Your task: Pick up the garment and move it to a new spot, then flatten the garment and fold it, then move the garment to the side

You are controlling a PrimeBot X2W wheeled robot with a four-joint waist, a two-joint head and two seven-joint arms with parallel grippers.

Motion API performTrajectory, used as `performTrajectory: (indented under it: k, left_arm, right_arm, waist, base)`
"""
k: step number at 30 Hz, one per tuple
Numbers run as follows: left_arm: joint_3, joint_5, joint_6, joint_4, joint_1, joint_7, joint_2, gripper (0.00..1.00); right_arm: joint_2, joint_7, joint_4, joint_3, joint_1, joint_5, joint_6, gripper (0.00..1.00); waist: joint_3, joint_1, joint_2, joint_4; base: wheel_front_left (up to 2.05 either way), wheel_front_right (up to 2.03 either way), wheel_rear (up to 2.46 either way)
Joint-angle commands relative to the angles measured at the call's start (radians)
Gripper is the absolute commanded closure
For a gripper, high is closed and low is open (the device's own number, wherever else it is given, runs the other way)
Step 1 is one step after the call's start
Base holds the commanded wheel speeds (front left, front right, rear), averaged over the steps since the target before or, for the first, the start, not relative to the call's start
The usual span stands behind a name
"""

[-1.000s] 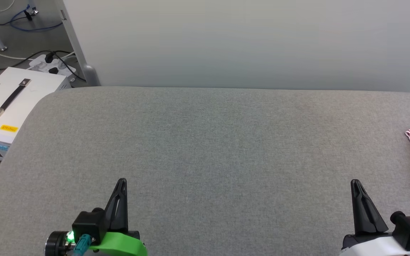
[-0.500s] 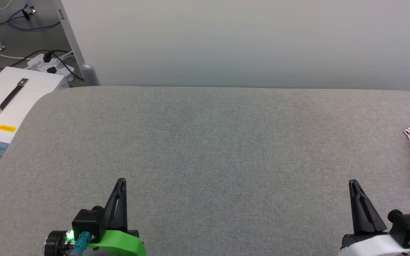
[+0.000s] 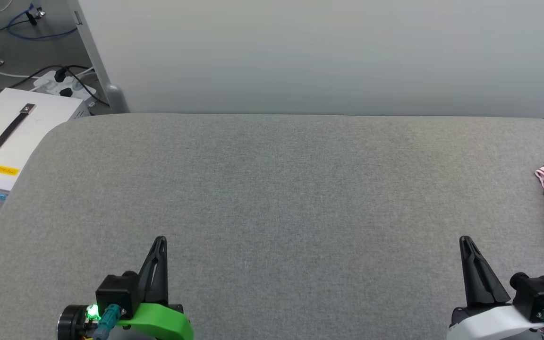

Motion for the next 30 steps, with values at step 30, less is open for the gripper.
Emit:
performTrajectory:
  k: [30]
  left_arm:
    - [0.011, 0.033, 0.02, -0.03, -0.032, 0.063, -0.004, 1.0]
  right_arm:
    - [0.001, 0.064, 0.003, 0.008, -0.053, -0.055, 0.0, 1.0]
  waist:
    - [0.008, 0.0, 0.0, -0.01]
  base:
    - [0.0, 0.0, 0.0]
